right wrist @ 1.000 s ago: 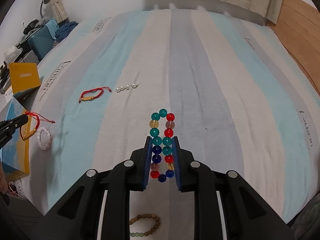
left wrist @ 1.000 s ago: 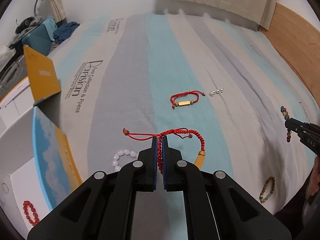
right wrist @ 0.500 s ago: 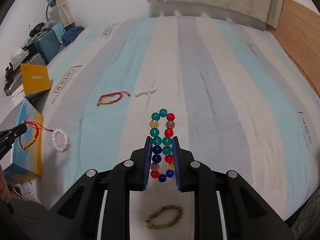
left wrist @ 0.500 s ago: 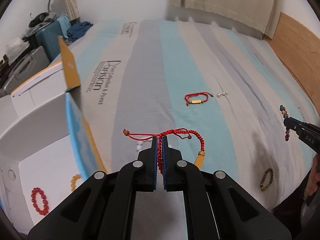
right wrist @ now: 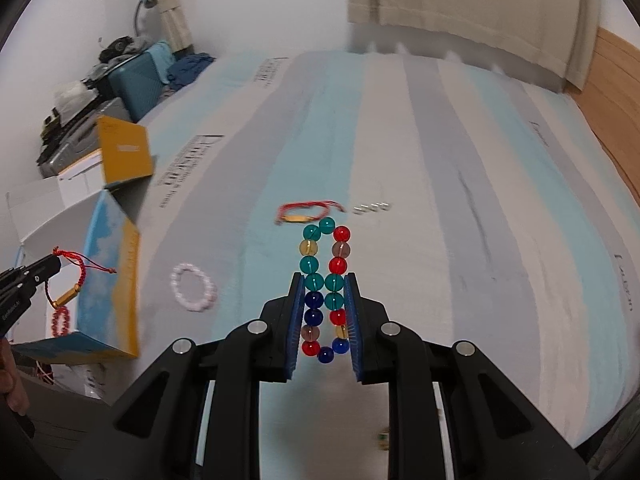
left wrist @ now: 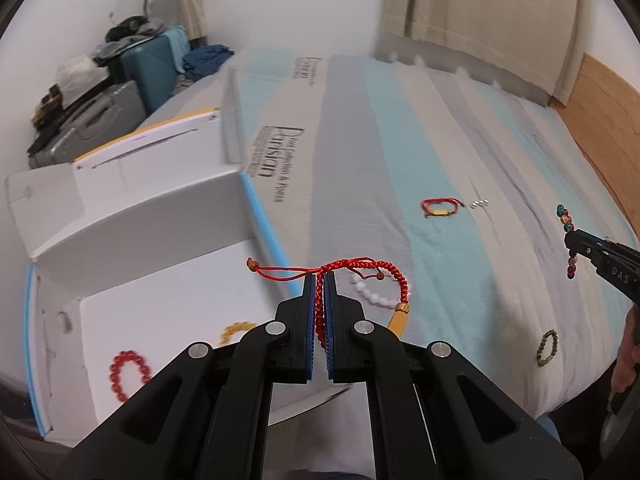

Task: Organize jewelry
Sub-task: 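Carry both bracelets into the white box and open both tools, then withdraw both tools from the box toward the remaining bracelets, then grasp the red string bracelet with the left tool while the right tool grasps the brown bead bracelet, then carry both bracelets into the white box and open both tools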

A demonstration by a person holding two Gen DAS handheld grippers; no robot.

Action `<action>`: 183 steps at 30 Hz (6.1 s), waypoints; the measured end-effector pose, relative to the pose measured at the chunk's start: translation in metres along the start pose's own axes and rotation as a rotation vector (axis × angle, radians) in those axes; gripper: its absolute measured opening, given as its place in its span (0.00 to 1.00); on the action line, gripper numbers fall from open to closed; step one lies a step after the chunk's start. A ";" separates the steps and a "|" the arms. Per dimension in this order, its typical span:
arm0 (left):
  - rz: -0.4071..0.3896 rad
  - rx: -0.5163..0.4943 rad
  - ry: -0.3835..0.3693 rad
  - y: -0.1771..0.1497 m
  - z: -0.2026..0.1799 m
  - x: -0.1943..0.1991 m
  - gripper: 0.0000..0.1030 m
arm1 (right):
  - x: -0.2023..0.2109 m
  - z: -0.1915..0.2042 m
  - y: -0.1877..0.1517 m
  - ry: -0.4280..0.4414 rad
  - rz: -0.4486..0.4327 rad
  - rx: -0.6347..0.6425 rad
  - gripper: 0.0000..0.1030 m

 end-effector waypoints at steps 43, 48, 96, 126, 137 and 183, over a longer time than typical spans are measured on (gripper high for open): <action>0.121 0.222 0.244 -0.085 0.247 0.040 0.04 | -0.038 0.337 -0.047 0.341 0.117 0.319 0.15; 0.155 0.234 0.244 -0.096 0.254 0.029 0.04 | -0.048 0.343 -0.052 0.339 0.140 0.334 0.14; 0.035 0.081 0.136 -0.034 0.103 0.013 0.94 | 0.003 0.149 -0.028 0.148 0.022 0.154 0.83; 0.072 -0.135 -0.121 0.013 -0.171 -0.186 0.94 | -0.015 -0.132 -0.119 -0.120 0.160 -0.088 0.83; 0.133 -0.120 -0.068 0.009 -0.179 -0.290 0.90 | -0.035 -0.161 -0.178 -0.123 0.275 -0.138 0.74; 0.153 -0.122 -0.131 0.018 -0.192 -0.247 0.02 | 0.007 -0.161 -0.158 -0.106 0.165 -0.161 0.07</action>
Point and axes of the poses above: each gripper's, at about its wrist camera, not at the fingertips, and x roughly against the way its jaws point, z to its left, y to its top, the point moved 6 cm from there along -x, roughly the way its jaws point, and after that the axes turned 13 degrees about -z, right-handed, at the moved point
